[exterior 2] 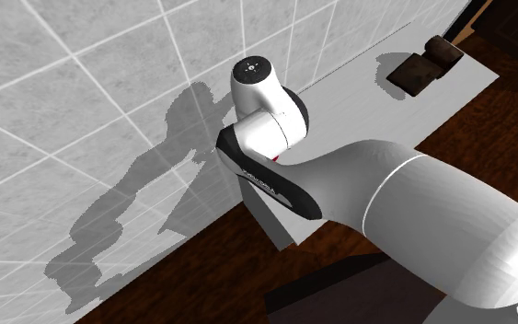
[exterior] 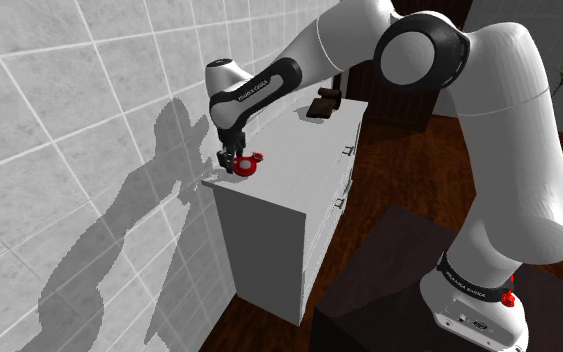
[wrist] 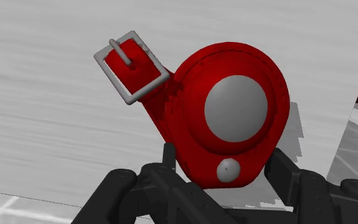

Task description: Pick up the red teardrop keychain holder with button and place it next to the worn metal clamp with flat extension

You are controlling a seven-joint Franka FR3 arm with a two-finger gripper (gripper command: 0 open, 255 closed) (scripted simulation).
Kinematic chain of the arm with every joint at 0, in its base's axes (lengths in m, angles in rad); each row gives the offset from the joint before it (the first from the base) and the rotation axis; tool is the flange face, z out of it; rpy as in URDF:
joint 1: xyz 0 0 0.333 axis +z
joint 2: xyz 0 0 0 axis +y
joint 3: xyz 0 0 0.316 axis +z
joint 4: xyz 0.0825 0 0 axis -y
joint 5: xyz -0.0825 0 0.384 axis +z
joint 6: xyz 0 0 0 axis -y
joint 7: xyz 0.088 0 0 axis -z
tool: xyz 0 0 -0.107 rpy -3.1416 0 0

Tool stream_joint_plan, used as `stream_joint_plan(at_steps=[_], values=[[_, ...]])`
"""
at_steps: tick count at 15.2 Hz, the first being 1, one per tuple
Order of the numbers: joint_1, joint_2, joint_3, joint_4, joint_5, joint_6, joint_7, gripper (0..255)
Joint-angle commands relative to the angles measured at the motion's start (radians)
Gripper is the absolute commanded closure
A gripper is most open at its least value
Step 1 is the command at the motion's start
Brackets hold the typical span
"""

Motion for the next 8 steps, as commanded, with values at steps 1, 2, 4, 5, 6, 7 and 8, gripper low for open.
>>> stream_joint_plan(at_steps=[1, 2, 4, 5, 6, 7, 8], values=[[0.0, -0.01, 0.001, 0.014, 0.002, -0.024, -0.002, 255], [0.0, -0.016, 0.001, 0.018, 0.003, -0.034, -0.003, 255], [0.0, -0.027, 0.002, 0.028, 0.004, -0.055, -0.006, 255], [0.0, -0.033, 0.003, 0.033, 0.005, -0.066, -0.007, 255], [0.0, -0.038, 0.003, 0.039, 0.006, -0.076, -0.008, 255], [-0.001, -0.043, 0.004, 0.045, 0.007, -0.087, -0.009, 255], [-0.001, -0.048, 0.004, 0.051, 0.008, -0.098, -0.01, 255]])
